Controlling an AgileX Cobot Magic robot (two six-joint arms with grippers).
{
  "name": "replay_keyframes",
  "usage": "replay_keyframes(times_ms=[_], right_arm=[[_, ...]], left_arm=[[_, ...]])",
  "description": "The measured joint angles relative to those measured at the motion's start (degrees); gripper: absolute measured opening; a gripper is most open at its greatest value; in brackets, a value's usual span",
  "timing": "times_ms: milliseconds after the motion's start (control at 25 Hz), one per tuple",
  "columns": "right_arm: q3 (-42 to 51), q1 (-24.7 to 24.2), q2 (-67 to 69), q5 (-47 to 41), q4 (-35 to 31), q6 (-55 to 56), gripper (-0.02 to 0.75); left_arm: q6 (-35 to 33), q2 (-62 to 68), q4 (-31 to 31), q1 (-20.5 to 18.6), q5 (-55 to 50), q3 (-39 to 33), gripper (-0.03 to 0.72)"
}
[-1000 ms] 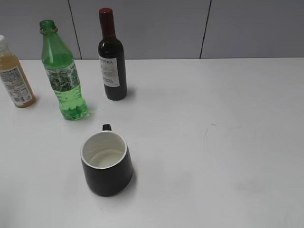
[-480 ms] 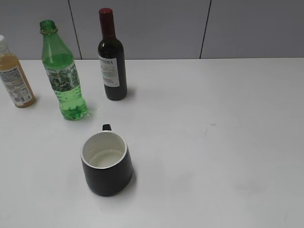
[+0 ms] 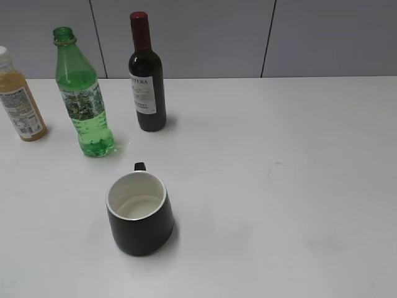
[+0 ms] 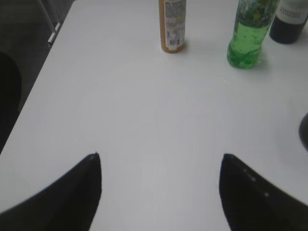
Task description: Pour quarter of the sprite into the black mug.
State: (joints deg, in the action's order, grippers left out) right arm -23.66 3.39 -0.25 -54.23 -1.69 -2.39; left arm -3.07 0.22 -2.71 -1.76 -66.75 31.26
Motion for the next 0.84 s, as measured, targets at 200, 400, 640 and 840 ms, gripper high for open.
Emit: replay_keyframes(times_ms=[200, 400, 640, 840], right_arm=[[0.00, 0.00, 0.00, 0.00, 0.00, 0.00, 0.583], [0.00, 0.00, 0.00, 0.00, 0.00, 0.00, 0.583], [0.00, 0.00, 0.00, 0.00, 0.00, 0.00, 0.583], [0.00, 0.00, 0.00, 0.00, 0.00, 0.00, 0.583]], left_arm=[[0.20, -0.50, 0.01, 0.00, 0.27, 0.00, 0.574], [1.32, -0.57, 0.41, 0.00, 5.52, -1.79, 0.566], [3.07, -0.57, 1.84, 0.00, 6.48, -2.26, 0.558], [3.07, -0.57, 2.01, 0.00, 6.48, -2.33, 0.547]])
